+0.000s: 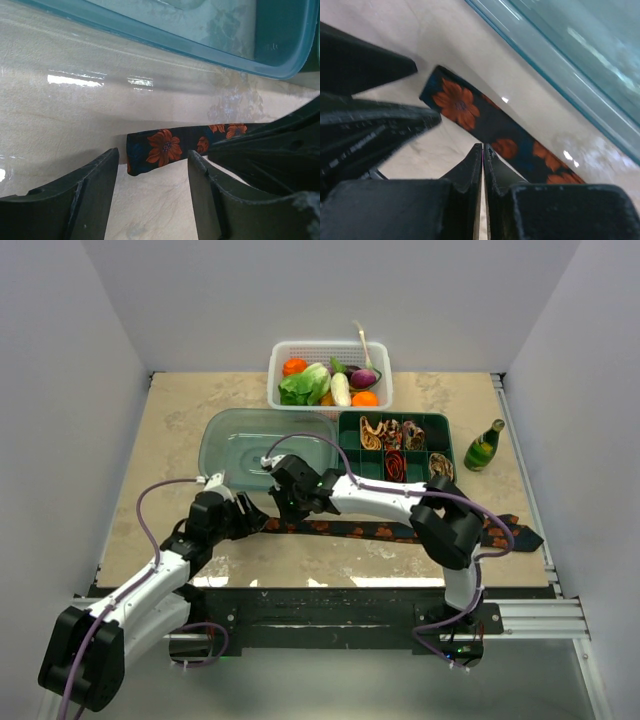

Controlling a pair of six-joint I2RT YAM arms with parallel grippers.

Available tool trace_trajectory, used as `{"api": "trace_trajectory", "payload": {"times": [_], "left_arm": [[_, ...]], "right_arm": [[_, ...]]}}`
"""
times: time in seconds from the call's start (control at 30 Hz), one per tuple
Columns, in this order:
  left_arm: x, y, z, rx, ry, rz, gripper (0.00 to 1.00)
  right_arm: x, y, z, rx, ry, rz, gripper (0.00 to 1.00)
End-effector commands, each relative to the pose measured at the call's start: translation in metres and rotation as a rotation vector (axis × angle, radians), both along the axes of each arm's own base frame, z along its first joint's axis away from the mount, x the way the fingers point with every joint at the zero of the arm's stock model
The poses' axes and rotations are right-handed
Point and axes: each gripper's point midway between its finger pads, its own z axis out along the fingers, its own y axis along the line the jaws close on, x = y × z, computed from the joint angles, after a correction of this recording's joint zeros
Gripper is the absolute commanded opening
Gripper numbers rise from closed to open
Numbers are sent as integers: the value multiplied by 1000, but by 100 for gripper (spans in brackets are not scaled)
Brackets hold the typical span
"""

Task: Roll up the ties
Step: Roll the tie at the center of the board.

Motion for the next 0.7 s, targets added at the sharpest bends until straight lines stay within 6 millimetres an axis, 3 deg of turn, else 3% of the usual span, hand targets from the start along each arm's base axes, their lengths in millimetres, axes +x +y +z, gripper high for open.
{"api": "trace_trajectory", "payload": {"times": [0.0, 0.13, 0.3, 0.67], "left_arm": [[1, 5, -2, -9, 2, 36, 60], [4, 8, 2, -16, -8, 58, 60], [1, 8, -8, -13, 25, 51, 58], [9, 6, -22, -11, 35, 61, 49]], "right_arm": [[2, 39, 18, 97, -15, 89, 7], [2, 53, -1, 73, -7, 108, 7], [10, 58, -4, 74, -25, 93, 7], [9, 51, -36, -6, 12, 80, 7]]}}
